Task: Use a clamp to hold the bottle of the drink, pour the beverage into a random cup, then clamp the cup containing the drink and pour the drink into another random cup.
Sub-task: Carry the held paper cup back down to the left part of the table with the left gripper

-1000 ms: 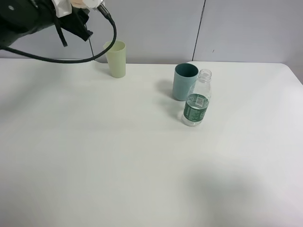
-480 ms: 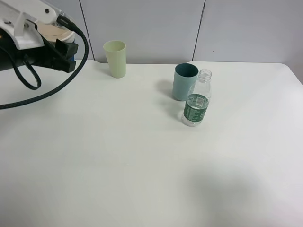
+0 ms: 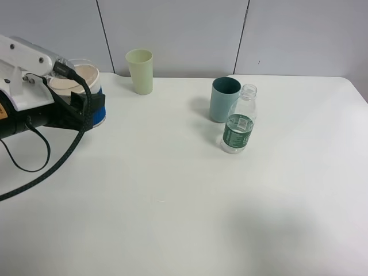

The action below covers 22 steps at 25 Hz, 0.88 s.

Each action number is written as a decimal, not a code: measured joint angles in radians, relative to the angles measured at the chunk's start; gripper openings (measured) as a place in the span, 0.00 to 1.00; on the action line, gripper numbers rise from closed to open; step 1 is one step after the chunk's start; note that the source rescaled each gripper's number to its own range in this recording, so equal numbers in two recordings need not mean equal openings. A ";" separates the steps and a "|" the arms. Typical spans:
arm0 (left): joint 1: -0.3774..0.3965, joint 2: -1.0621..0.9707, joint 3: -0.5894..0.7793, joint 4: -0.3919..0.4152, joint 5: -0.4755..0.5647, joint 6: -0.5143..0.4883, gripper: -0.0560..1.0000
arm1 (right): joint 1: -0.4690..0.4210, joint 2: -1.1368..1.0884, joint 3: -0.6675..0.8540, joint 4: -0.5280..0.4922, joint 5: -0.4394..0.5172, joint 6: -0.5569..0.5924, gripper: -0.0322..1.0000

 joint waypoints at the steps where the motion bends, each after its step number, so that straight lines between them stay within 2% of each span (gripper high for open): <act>1: 0.000 0.000 0.006 0.064 -0.009 -0.046 0.10 | 0.000 0.000 0.000 0.000 0.000 0.000 0.67; 5: -0.001 0.002 0.013 0.230 -0.015 -0.148 0.10 | 0.000 0.000 0.000 0.000 0.000 0.000 0.67; 8: -0.001 0.031 0.013 0.267 -0.019 -0.160 0.10 | 0.000 0.000 0.000 0.000 0.000 0.000 0.67; 13: -0.001 0.140 0.013 0.289 -0.061 -0.161 0.10 | 0.000 0.000 0.000 0.000 0.000 0.000 0.67; 22: -0.001 0.385 0.012 0.290 -0.385 -0.047 0.10 | 0.000 0.000 0.000 0.000 0.000 0.000 0.67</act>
